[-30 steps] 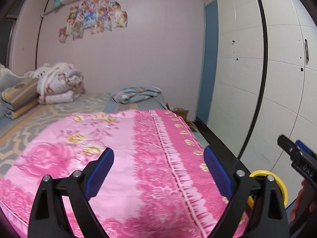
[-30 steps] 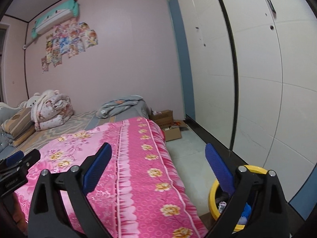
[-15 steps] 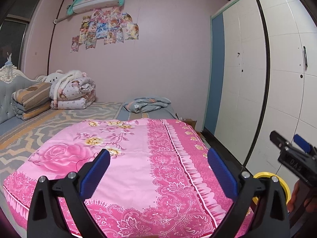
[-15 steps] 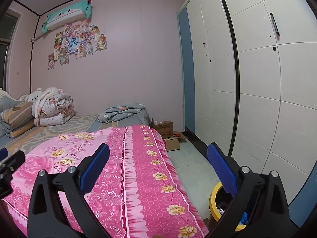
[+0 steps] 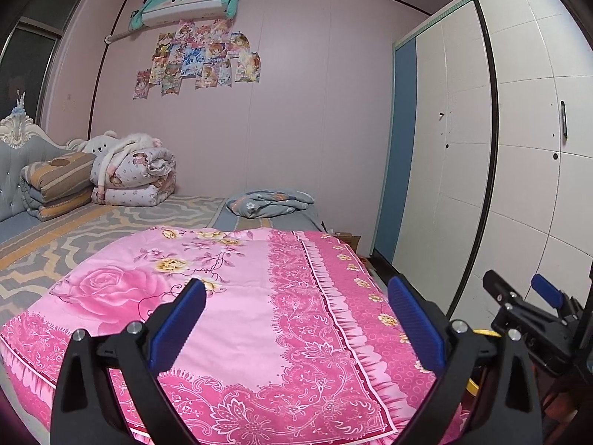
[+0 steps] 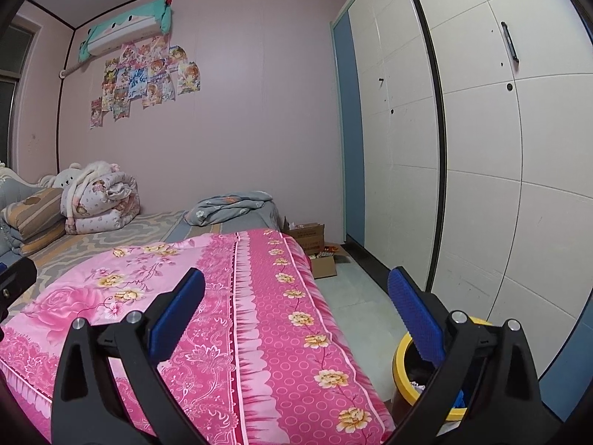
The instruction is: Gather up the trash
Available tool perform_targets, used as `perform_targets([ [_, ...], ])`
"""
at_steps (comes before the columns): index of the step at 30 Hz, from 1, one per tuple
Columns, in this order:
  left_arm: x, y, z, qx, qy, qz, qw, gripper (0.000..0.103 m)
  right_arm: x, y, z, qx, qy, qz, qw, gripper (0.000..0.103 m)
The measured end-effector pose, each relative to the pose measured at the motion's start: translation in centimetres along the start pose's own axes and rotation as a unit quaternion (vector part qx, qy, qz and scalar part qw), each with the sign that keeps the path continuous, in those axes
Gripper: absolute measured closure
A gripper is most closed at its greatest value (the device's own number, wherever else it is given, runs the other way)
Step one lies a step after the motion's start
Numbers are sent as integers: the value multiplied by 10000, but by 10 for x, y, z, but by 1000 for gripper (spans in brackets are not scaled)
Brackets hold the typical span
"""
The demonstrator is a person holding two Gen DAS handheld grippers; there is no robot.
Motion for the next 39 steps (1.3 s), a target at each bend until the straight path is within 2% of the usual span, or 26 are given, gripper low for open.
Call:
perform_targets([
  [7, 0, -1, 3, -29, -26, 10, 10000, 8, 5, -2, 9, 7, -150, -52, 9999, 8],
  [39, 5, 1, 7, -63, -89, 25, 9999, 8, 17, 3, 22, 95, -322, 56, 9994, 8],
])
Point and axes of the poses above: each gripper's, at about its wrist camera, not at the fingertips, and x roughly the way its jaws point, y to its right, z to its underside, the point moved 9 cm from there along x, roughly the way its jaws point, and after that the axes turned 5 degrees about -z, right-handed, at the moved point
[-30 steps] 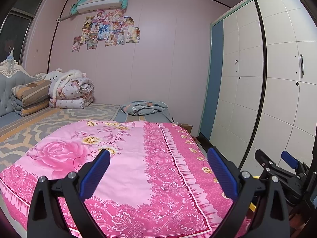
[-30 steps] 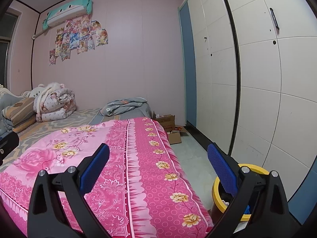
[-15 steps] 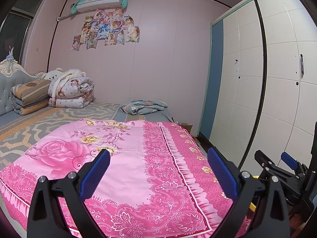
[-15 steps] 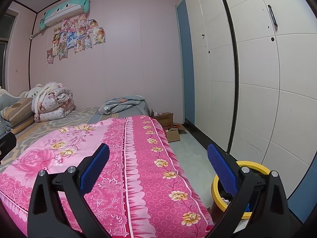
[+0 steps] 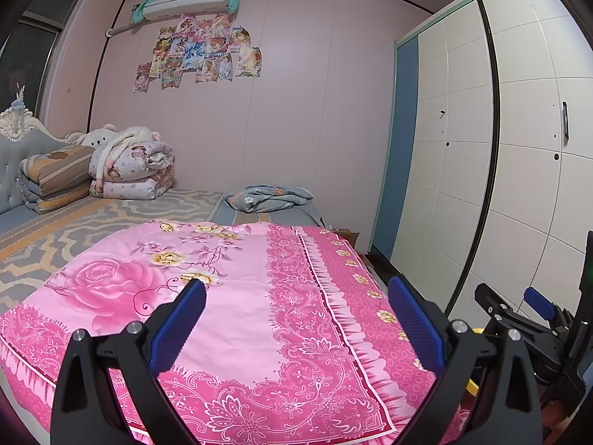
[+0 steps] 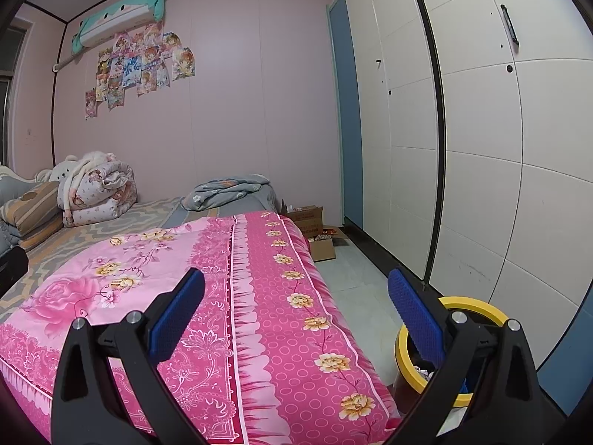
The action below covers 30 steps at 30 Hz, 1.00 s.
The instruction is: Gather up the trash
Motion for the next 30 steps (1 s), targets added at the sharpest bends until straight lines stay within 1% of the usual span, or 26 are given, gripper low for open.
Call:
perform_targets([
  [30, 7, 1, 6, 12, -39, 37, 10000, 8, 5, -2, 5, 56, -117, 36, 9999, 8],
])
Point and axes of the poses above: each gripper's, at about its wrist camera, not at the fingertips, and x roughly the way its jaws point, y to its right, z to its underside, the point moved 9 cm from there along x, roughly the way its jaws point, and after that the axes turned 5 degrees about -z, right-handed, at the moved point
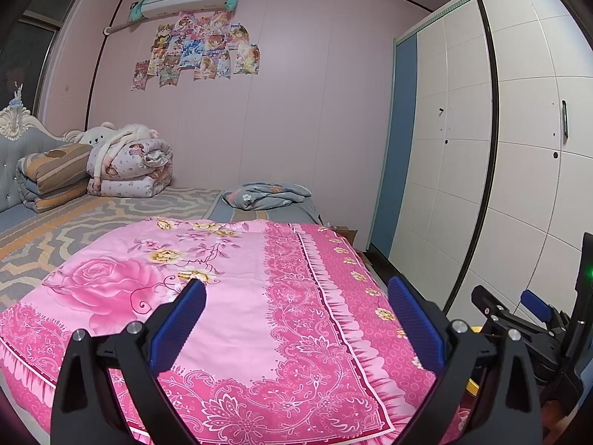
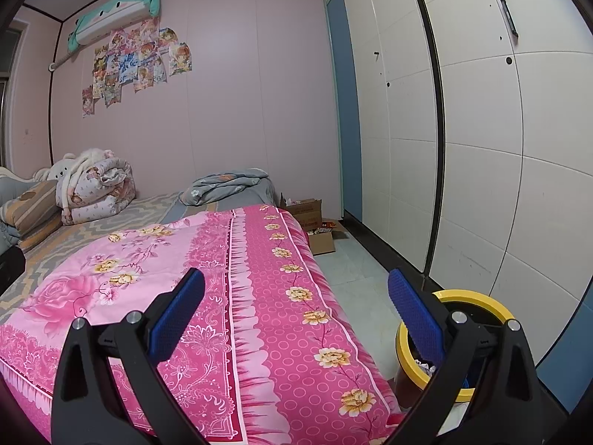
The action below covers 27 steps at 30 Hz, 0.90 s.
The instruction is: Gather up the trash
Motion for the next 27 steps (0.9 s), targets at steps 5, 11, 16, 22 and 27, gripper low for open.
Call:
perform_targets([
  [5, 1, 0, 1, -8, -6, 21, 10000, 8, 0, 0, 0, 0, -2, 1, 10000, 8],
  [11, 1, 1, 1, -3, -6, 11, 10000, 8, 1, 0, 1, 5, -19, 2, 10000, 8],
  [16, 1, 0, 1, -14, -28, 37, 10000, 8, 1, -1, 4, 23, -50, 13, 10000, 8],
  [22, 1, -1, 1, -4, -23, 54, 10000, 8, 0, -1, 4, 19, -56, 11, 10000, 8],
  [27, 2, -2, 1, -4, -36, 68, 10000, 8, 2, -1, 6, 34, -85, 14, 10000, 8],
])
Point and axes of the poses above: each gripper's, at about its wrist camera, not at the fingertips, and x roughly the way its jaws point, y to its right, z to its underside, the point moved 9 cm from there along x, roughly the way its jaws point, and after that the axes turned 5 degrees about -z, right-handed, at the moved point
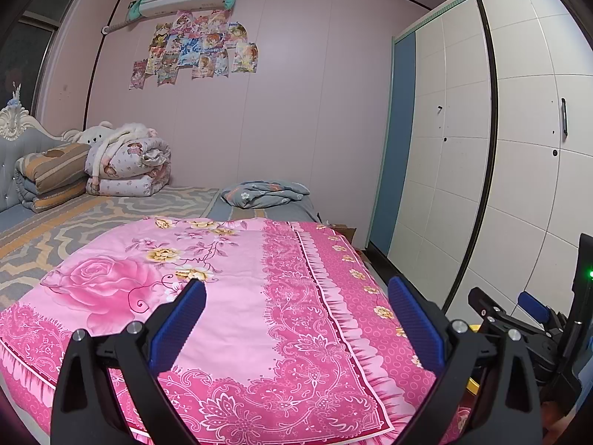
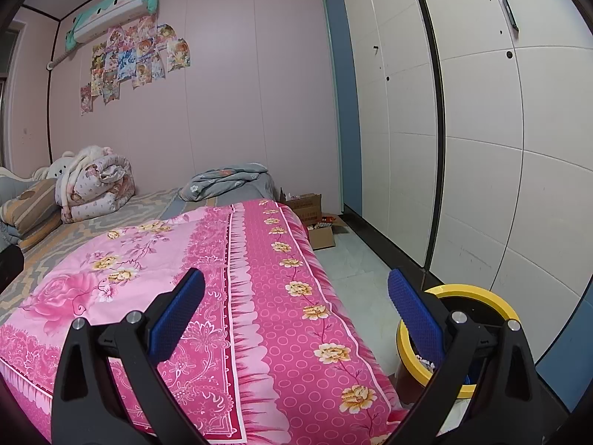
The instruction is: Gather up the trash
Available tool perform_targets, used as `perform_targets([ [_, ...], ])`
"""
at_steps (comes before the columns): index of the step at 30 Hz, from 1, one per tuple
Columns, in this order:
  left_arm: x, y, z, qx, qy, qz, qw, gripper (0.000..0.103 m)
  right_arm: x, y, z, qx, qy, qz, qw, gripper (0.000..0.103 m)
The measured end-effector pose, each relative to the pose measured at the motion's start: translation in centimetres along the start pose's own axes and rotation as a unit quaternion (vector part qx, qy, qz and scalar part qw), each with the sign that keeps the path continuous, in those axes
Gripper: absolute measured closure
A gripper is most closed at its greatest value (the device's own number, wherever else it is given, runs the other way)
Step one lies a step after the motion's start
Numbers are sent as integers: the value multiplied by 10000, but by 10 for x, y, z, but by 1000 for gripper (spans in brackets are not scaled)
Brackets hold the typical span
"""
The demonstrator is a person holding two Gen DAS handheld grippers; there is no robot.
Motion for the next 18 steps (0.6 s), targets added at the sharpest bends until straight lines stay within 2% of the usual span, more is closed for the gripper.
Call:
perform_targets([
  [18, 0, -1, 0, -11, -12, 103, 9999, 8, 0, 1, 1, 17, -20, 4, 10000, 8],
])
Point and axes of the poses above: each gripper's, at about its wrist camera, not at the fingertips, and x roughly the way its jaws point, y to its right, z to its underside, the point moved 9 cm from there along x, roughly the way its jaws point, and after that the axes turned 5 degrees about -z, right-handed, at the moved point
